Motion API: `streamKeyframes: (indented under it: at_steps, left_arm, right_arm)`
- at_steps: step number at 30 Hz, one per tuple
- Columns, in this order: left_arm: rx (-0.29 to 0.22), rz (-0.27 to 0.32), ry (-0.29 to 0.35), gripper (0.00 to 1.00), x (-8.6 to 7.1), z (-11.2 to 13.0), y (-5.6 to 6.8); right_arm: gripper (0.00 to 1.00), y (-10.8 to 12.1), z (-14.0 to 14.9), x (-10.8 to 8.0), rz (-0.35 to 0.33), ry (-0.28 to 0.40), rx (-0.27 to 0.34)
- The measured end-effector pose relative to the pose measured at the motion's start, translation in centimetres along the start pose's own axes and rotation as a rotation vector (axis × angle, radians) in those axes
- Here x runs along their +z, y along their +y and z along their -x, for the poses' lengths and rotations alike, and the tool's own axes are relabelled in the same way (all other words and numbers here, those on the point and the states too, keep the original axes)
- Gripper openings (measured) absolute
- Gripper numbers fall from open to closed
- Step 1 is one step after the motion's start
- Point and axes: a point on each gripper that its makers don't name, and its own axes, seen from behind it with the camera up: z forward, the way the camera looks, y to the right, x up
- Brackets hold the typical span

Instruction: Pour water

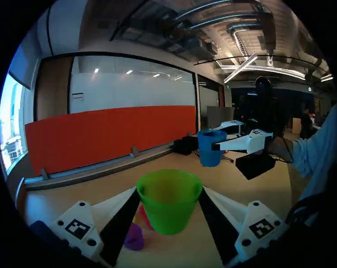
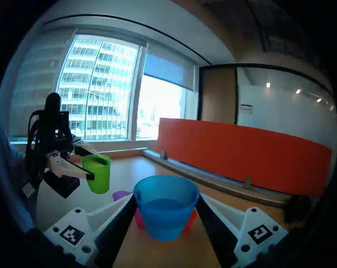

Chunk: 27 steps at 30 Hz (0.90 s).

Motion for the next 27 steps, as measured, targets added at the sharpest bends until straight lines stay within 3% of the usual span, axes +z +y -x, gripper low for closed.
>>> streamKeyframes:
  at_steps: [18,27]
  left_arm:
    - [0.009,0.04,0.027,0.88,0.3,-1.2,1.7]
    - [0.012,0.062,0.038,0.88,0.5,-1.3,2.7]
  right_arm:
    - [0.91,-0.5,-1.9,-0.6,-0.015,0.016,-0.019]
    - [0.91,-0.4,-2.9,-0.8,-0.024,0.019,-0.064]
